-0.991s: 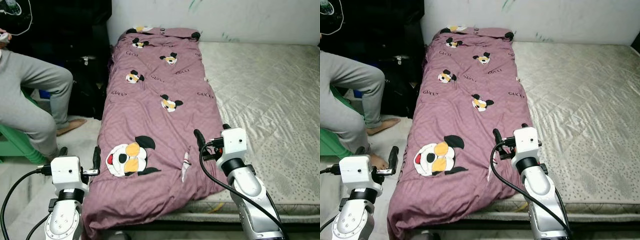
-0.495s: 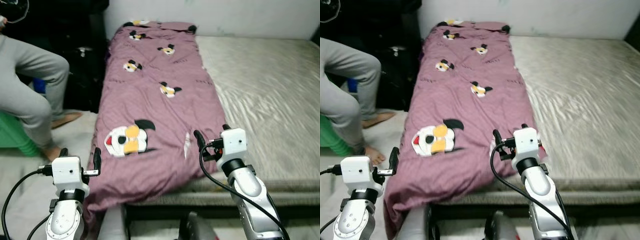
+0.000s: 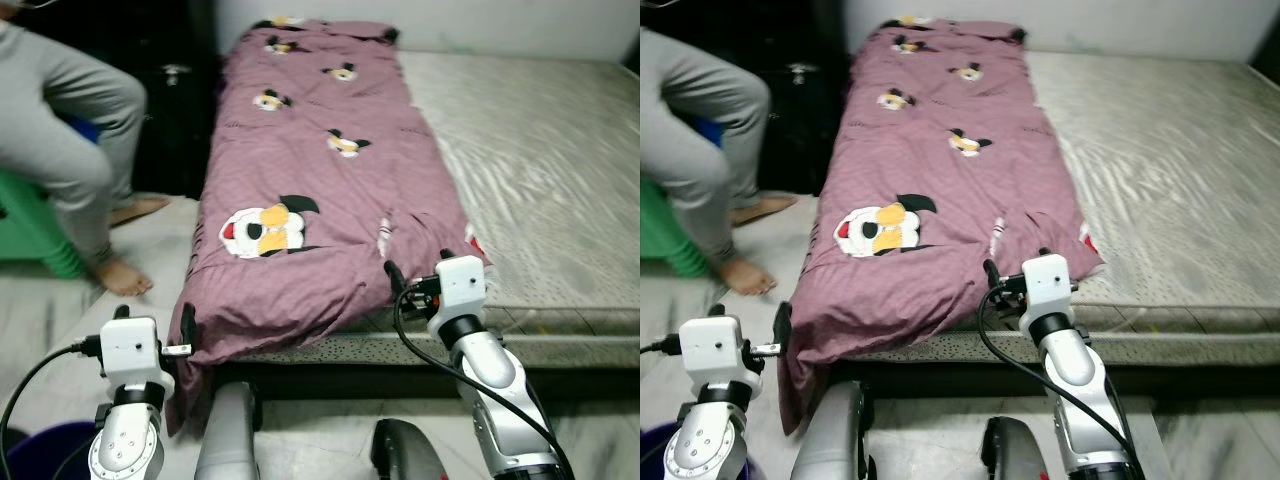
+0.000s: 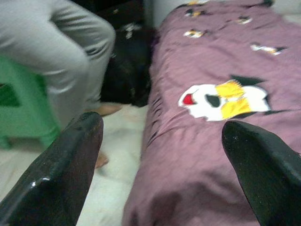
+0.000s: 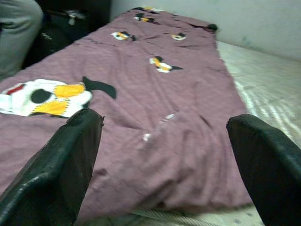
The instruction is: Clean up the room
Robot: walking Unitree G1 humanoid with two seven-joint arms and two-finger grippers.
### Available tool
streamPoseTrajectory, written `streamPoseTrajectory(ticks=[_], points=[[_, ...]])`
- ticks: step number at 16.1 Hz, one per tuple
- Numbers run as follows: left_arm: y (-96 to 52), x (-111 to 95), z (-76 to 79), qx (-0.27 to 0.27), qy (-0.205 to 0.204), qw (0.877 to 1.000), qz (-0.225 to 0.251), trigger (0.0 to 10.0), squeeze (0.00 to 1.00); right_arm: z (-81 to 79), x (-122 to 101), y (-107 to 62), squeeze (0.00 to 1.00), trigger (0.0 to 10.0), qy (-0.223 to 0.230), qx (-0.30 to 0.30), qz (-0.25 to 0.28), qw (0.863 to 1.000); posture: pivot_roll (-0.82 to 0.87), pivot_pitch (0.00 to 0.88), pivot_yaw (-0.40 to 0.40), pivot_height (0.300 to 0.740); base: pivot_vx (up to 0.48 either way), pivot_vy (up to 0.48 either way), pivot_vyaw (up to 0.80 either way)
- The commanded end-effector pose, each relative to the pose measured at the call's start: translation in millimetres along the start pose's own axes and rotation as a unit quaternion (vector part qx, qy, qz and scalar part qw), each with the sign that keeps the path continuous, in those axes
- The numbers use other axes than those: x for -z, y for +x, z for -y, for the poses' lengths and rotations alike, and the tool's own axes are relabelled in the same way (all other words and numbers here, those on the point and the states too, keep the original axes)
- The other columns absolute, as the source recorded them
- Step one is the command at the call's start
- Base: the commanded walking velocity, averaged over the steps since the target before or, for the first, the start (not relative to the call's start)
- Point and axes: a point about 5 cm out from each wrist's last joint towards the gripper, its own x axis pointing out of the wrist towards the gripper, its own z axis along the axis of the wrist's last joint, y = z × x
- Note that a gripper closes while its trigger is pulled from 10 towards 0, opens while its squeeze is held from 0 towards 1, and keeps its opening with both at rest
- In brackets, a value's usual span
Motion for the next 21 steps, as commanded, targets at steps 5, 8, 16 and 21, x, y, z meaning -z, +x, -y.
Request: streamPoseTrajectory(ticks=[5, 8, 16, 21], points=[[1.2, -3.8, 4.5, 0.016, -0.006, 1.000, 0.008, 10.0, 0.00, 1.3, 0.8, 0.5, 0.00, 10.0, -0.008, 0.006, 0.001, 1.000, 0.02, 0.121, -0.041, 0.603, 0.000, 0.000, 0.00], [1.4, -3.7, 5.4, 0.018, -0.007, 1.000, 0.007, 10.0, 0.00, 1.0, 1.5, 1.2, 0.00, 10.0, -0.010, 0.005, 0.002, 1.000, 0.02, 0.121, -0.041, 0.603, 0.000, 0.000, 0.00], [2.0, -3.8, 7.7, 0.027, -0.012, 1.000, 0.007, 10.0, 0.00, -1.2, 3.3, 1.4, 0.00, 10.0, -0.007, 0.003, -0.001, 1.000, 0.02, 0.126, -0.043, 0.603, 0.035, 0.000, 0.20], [2.2, -4.1, 8.7, 0.030, -0.013, 0.999, 0.008, 10.0, 0.00, -0.8, 5.2, 1.2, 0.00, 10.0, -0.007, 0.003, -0.003, 1.000, 0.02, 0.125, -0.045, 0.603, 0.324, 0.000, 0.00]])
